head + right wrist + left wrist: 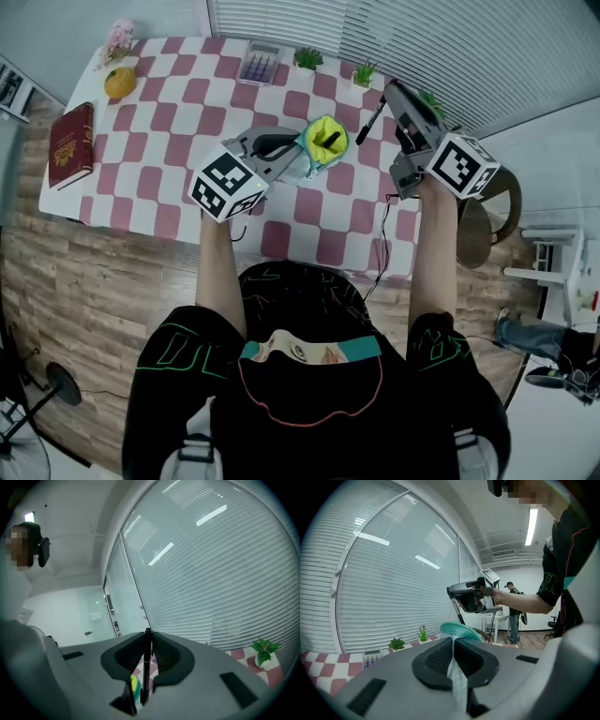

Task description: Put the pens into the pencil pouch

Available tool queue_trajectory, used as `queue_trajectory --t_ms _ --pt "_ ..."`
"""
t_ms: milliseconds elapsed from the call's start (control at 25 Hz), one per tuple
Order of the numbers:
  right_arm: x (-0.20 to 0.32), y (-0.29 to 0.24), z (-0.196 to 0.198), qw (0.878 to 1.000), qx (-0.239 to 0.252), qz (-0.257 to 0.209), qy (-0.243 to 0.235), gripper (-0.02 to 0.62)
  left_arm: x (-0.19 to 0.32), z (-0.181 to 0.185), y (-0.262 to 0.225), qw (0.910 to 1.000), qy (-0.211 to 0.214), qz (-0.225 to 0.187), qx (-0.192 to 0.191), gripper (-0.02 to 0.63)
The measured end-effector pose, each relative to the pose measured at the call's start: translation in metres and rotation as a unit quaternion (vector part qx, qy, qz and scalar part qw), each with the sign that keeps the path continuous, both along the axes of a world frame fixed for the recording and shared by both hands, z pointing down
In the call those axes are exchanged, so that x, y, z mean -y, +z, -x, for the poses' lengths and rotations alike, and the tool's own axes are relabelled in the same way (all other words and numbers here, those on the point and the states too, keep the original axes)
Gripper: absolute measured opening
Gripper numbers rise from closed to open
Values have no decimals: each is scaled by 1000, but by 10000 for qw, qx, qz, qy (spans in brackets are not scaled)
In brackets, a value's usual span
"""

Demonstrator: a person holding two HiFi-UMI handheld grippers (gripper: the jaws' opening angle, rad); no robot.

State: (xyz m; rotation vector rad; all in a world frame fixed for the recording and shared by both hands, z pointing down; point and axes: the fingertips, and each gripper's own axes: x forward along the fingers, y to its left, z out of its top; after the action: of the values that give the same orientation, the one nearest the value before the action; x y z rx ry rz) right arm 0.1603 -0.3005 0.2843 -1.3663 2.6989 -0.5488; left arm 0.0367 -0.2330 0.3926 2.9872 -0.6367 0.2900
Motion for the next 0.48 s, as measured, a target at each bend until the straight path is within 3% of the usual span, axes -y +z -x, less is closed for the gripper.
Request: queue_trajectory --t_ms 240,480 --pt "-9 -39 23 9979 178 -514 -338 64 0 3 -4 10000 -71 -51 -6 8" --pt "-13 -56 43 9955 295 -732 -523 64 1 1 -5 9999 -93 -69 30 8"
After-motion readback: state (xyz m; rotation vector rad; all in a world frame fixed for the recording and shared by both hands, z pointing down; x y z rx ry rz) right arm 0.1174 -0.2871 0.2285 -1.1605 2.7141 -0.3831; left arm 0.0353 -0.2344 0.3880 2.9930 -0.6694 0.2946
